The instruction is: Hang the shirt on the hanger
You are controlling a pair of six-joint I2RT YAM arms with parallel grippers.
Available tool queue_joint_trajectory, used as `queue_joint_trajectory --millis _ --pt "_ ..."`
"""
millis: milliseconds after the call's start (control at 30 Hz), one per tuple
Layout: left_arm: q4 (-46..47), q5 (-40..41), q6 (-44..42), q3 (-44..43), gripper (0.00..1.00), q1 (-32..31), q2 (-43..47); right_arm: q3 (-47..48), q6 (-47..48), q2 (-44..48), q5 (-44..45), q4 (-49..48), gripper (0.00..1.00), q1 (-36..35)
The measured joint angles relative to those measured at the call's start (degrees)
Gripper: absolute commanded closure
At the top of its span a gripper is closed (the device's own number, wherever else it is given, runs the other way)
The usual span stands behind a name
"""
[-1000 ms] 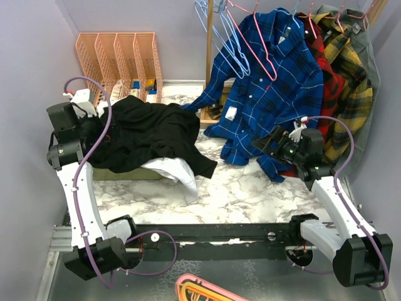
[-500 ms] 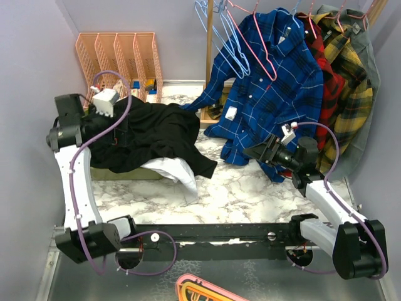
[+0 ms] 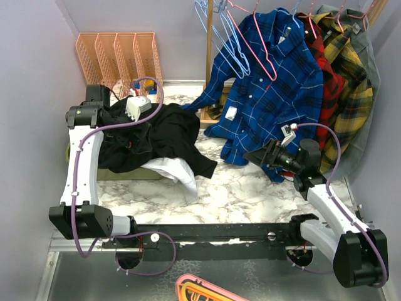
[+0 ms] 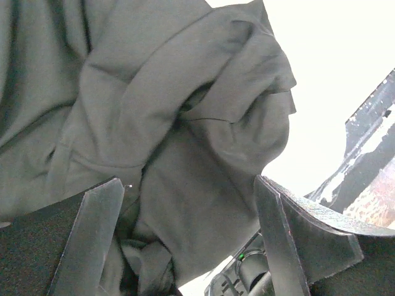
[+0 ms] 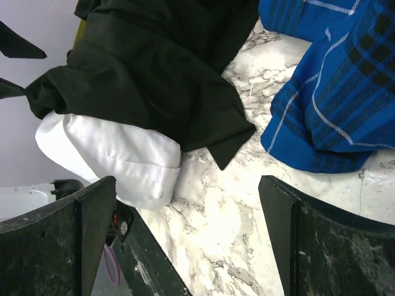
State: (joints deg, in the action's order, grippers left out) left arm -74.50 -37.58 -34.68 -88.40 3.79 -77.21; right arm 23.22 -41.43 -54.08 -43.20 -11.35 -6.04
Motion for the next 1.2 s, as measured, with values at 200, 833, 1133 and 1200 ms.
queue_joint_trajectory --millis 200,833,1133,1200 --pt "-2.6 -0.9 -2.1 -0.2 0.01 -4.5 -0.3 -0.1 1.2 0.2 -0.2 1.1 0.0 0.0" --pt "2.9 7.6 3.9 2.3 1.0 -12.7 0.1 -0.5 -0.2 -1.4 -4.1 -2.1 0.05 -0.6" --pt "-2.4 4.3 1.9 -21.2 1.0 -13.8 0.4 28.9 13.7 -9.1 6.6 2.3 0.0 -27.2" --pt "-3.2 3.6 1.7 -22.1 1.0 -14.0 1.4 34.2 16.6 -12.7 8.9 1.6 0.0 -31.1"
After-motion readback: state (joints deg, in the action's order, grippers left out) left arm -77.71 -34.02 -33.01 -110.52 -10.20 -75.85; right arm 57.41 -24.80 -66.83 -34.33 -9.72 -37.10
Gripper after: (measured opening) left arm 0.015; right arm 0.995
